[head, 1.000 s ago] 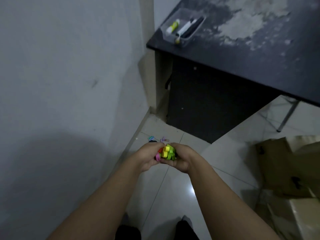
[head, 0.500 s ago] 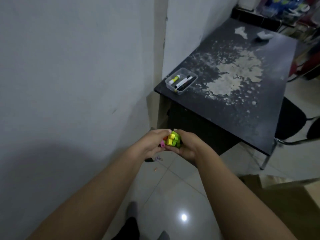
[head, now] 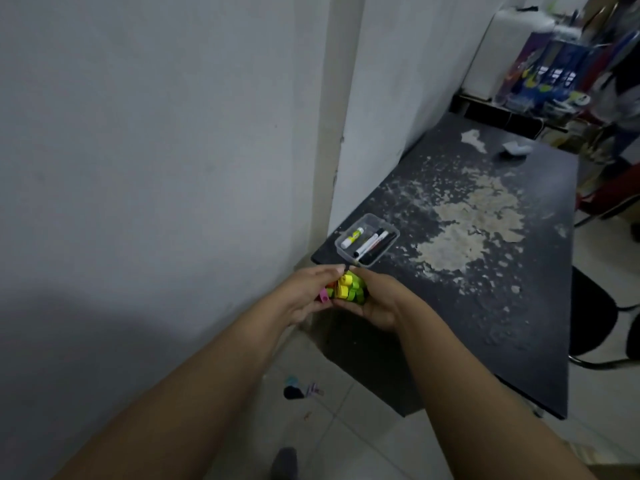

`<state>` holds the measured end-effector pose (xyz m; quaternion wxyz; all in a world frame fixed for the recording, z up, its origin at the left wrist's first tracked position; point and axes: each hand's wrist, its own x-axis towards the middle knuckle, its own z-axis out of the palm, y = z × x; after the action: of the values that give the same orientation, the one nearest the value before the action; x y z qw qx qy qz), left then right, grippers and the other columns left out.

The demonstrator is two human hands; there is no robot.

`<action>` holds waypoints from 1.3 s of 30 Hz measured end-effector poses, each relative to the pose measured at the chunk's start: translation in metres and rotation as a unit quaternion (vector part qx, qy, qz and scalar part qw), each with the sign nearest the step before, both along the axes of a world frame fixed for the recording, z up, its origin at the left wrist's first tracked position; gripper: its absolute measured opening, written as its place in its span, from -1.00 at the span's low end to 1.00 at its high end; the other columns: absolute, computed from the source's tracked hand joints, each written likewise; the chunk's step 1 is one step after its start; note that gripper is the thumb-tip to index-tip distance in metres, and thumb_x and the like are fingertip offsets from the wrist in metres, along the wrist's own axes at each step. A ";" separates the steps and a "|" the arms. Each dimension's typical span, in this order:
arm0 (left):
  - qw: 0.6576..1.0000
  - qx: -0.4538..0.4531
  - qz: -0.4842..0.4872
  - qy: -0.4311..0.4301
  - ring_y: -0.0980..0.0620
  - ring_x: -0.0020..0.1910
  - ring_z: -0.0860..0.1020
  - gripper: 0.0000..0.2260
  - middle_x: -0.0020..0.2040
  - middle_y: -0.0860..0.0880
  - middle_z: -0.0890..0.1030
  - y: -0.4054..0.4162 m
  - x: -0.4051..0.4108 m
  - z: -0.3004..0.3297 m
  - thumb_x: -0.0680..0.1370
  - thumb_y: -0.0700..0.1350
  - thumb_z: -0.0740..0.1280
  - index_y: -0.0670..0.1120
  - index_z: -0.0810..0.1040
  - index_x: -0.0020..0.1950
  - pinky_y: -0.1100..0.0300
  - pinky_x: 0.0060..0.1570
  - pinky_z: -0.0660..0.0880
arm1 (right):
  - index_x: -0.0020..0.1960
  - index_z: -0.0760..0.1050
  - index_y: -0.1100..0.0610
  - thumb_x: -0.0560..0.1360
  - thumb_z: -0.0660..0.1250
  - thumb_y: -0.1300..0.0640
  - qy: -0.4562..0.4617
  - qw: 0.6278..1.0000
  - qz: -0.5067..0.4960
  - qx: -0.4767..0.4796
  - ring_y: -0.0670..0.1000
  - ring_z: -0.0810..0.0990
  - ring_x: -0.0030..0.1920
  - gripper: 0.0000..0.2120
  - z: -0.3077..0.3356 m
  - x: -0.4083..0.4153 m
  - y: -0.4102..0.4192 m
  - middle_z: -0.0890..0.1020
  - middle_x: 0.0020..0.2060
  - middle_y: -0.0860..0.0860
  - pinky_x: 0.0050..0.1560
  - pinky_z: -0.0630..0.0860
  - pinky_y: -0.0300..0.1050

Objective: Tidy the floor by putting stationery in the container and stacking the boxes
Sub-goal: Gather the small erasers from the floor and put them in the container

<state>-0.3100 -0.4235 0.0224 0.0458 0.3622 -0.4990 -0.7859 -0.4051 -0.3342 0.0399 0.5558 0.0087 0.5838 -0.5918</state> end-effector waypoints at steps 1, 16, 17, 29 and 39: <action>1.000 -0.002 -0.001 0.009 -0.03 0.08 0.52 -0.69 0.10 -0.12 0.56 -0.006 -0.005 0.003 0.58 -0.11 0.26 -0.14 0.48 0.32 0.03 0.22 0.45 | 0.11 0.48 0.22 0.61 0.17 0.13 0.003 1.000 -0.004 -0.008 0.09 0.61 -0.15 -0.80 0.001 -0.005 -0.006 0.60 -0.11 0.16 -0.32 0.64 -0.11; 0.996 0.080 -0.030 0.037 0.03 0.08 0.54 -0.66 0.09 -0.07 0.59 -0.059 -0.105 -0.019 0.56 -0.13 0.29 -0.13 0.46 0.34 0.10 0.22 0.45 | 0.20 0.49 0.25 0.61 0.17 0.12 -0.022 1.000 -0.003 0.003 0.09 0.64 -0.13 -0.73 -0.018 -0.113 -0.052 0.63 -0.08 0.16 -0.25 0.64 -0.10; 0.995 0.083 -0.028 0.039 0.01 0.09 0.54 -0.65 0.10 -0.08 0.59 -0.061 -0.111 -0.021 0.56 -0.14 0.29 -0.13 0.45 0.34 0.12 0.21 0.45 | 0.16 0.50 0.24 0.61 0.16 0.12 -0.022 1.000 0.005 0.007 0.08 0.64 -0.13 -0.75 -0.020 -0.122 -0.054 0.63 -0.10 0.16 -0.24 0.64 -0.11; 0.995 0.079 0.052 -0.015 -0.13 0.23 0.53 -0.62 0.24 -0.20 0.54 -0.095 -0.213 -0.060 0.53 -0.24 0.33 -0.19 0.42 0.34 0.00 0.24 0.48 | -0.04 0.51 0.20 0.60 0.18 0.12 0.000 0.988 0.133 0.074 0.01 0.67 -0.30 -0.80 -0.065 -0.243 -0.116 0.64 -0.23 0.13 -0.33 0.63 -0.12; 0.988 0.051 0.080 -0.120 0.06 -0.15 0.56 -0.92 -0.12 -0.03 0.59 -0.111 -0.234 -0.106 0.55 -0.08 0.28 -0.05 0.53 -0.05 0.17 -0.07 0.58 | -0.11 0.54 0.22 0.59 0.16 0.15 -0.030 0.960 0.253 0.115 0.00 0.67 -0.32 -0.77 -0.104 -0.269 -0.152 0.68 -0.36 0.09 -0.38 0.60 -0.18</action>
<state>-0.5443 -0.5344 -0.0835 0.0305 0.4944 -0.4297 -0.7550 -0.6739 -0.4860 -0.0644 0.7000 -0.0577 0.6140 -0.3602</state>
